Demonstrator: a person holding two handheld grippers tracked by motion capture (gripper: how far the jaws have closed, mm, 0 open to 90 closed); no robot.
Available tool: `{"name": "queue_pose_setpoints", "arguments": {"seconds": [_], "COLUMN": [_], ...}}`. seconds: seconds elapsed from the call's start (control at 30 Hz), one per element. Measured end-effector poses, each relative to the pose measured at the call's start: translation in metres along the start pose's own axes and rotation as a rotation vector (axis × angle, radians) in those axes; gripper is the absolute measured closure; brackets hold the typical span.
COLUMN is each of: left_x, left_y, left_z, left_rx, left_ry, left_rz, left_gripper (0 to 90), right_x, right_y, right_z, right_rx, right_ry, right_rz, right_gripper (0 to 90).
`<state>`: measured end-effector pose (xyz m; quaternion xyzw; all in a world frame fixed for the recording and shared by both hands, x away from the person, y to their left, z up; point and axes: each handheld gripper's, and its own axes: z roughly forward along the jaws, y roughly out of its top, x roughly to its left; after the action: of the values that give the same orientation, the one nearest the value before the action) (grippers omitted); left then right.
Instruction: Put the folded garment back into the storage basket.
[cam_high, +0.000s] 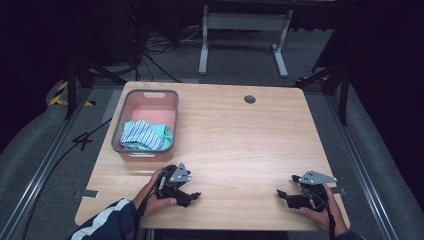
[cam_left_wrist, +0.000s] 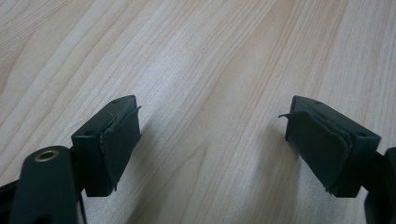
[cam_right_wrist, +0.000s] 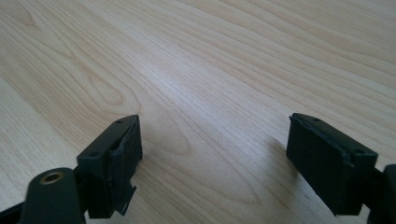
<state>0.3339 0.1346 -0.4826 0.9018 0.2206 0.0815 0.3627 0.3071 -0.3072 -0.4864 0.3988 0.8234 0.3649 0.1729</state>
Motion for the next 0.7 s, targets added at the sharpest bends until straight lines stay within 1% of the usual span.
{"name": "queue_pose_setpoints", "arguments": {"seconds": [0.07, 0.1, 0.17, 0.43, 0.7], "left_x": [-0.0002, 0.0002, 0.0008, 0.0014, 0.0025], "left_y": [0.0001, 0.0009, 0.0011, 0.0015, 0.0025], "left_z": [0.0005, 0.0009, 0.0011, 0.0016, 0.0025], "left_rx": [-0.001, 0.008, 0.010, 0.012, 0.013], "left_ry": [-0.006, -0.005, -0.009, -0.014, -0.016], "left_rz": [-0.001, 0.008, 0.010, 0.012, 0.024], "left_gripper": [16.8, 15.9, 15.0, 14.2, 13.1], "right_x": [0.0002, 0.0001, 0.0002, 0.0001, 0.0000], "right_y": [-0.0006, -0.0010, -0.0012, -0.0014, -0.0014], "right_z": [-0.0008, -0.0009, -0.0012, -0.0013, -0.0012], "right_rx": [-0.001, -0.001, -0.001, -0.001, -0.001], "right_ry": [-0.003, -0.005, -0.006, -0.005, -0.005], "right_rz": [0.005, 0.002, 0.003, 0.003, 0.003], "right_gripper": [19.0, 19.0, 19.0, 19.1, 19.0]}}
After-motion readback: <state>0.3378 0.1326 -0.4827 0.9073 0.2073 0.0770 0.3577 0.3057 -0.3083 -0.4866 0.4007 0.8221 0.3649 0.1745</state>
